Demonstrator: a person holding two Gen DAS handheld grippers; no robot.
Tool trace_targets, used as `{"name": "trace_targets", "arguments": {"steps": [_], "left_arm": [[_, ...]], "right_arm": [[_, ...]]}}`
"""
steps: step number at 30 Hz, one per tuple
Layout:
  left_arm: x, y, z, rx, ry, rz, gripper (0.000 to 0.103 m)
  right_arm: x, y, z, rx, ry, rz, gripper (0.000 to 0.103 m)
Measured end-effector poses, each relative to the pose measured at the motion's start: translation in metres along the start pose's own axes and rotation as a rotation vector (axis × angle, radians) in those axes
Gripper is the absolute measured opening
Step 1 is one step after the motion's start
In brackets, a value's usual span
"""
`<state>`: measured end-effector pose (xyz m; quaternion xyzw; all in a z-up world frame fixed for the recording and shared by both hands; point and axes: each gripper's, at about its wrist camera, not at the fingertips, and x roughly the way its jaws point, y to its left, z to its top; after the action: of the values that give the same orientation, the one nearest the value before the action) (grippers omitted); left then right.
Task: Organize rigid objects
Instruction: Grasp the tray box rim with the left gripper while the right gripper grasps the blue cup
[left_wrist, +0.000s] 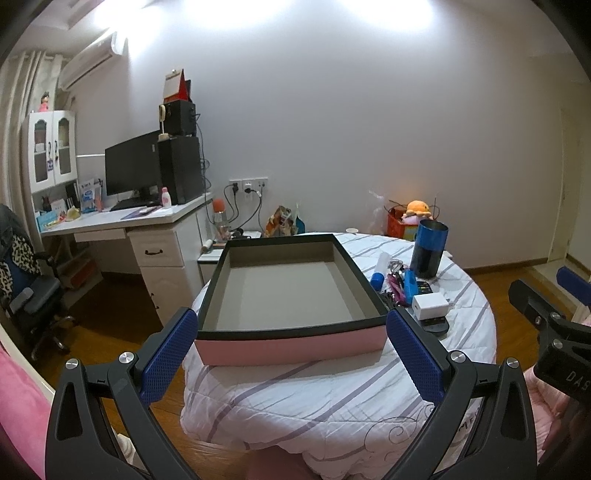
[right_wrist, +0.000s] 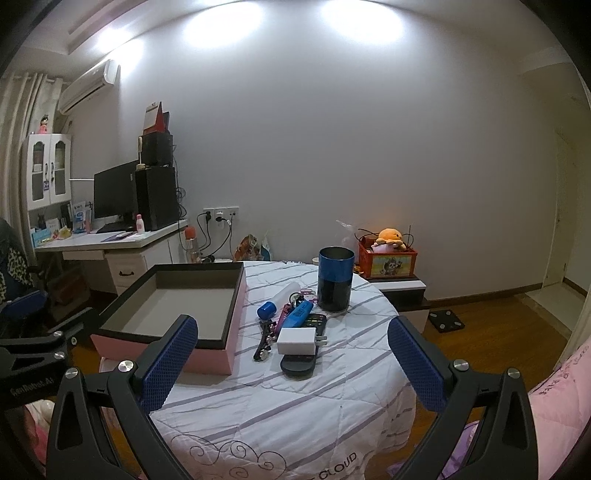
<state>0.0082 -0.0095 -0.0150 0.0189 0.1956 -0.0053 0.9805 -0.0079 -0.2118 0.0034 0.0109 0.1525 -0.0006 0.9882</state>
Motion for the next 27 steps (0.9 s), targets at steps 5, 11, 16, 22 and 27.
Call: {"name": "trace_targets", "arguments": {"steps": [5,11,16,22,27], "left_arm": [[0.003,0.0,0.001,-0.007,-0.003,-0.009,0.103],[0.017,0.001,0.0,-0.006,0.008,-0.015,0.103],[0.043,0.012,-0.004,-0.029,0.079,-0.021,0.103],[0.078,0.044,-0.001,-0.127,0.157,0.011,0.103],[0.104,0.06,0.008,-0.167,0.197,0.032,0.103]], "right_arm": [[0.006,-0.006,-0.002,0.02,0.0,0.006,0.103],[0.016,-0.007,-0.007,0.019,-0.007,0.057,0.103],[0.036,-0.009,-0.014,0.02,0.015,0.109,0.103],[0.067,-0.015,-0.015,0.031,0.064,0.154,0.103],[0.087,-0.023,-0.006,0.041,0.097,0.144,0.103]]}}
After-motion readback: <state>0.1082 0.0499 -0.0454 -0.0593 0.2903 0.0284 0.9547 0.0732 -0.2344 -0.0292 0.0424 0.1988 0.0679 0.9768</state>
